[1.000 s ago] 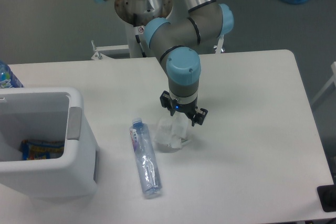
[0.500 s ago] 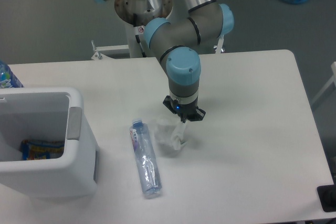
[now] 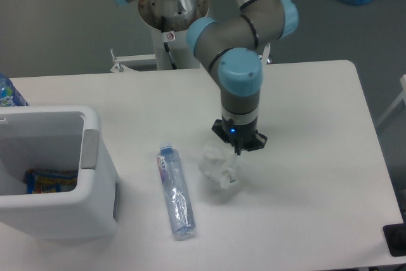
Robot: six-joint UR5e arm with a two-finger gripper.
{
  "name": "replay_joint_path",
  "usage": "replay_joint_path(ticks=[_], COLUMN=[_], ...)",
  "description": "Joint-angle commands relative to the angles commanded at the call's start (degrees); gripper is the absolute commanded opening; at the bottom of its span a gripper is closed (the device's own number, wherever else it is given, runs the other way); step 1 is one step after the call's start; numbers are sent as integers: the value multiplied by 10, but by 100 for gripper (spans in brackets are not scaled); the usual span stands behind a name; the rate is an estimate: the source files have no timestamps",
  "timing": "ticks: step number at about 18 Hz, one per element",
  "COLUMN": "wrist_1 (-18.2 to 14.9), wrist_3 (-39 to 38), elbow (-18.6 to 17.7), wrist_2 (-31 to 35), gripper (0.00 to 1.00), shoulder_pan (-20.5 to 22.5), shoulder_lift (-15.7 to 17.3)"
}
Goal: Place the trash in the trash can
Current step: 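Lift the plastic bag up off the table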
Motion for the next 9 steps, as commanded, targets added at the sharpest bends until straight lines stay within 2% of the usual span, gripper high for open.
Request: replay_joint_path(ticks=[5,9], wrist_1=[28,28], wrist_3=[-86,-165], elbow=[11,51], wrist_2=[-55,-116], gripper=[0,0], shoulder_pan=[-4,-9], shoulder_lift=[13,34])
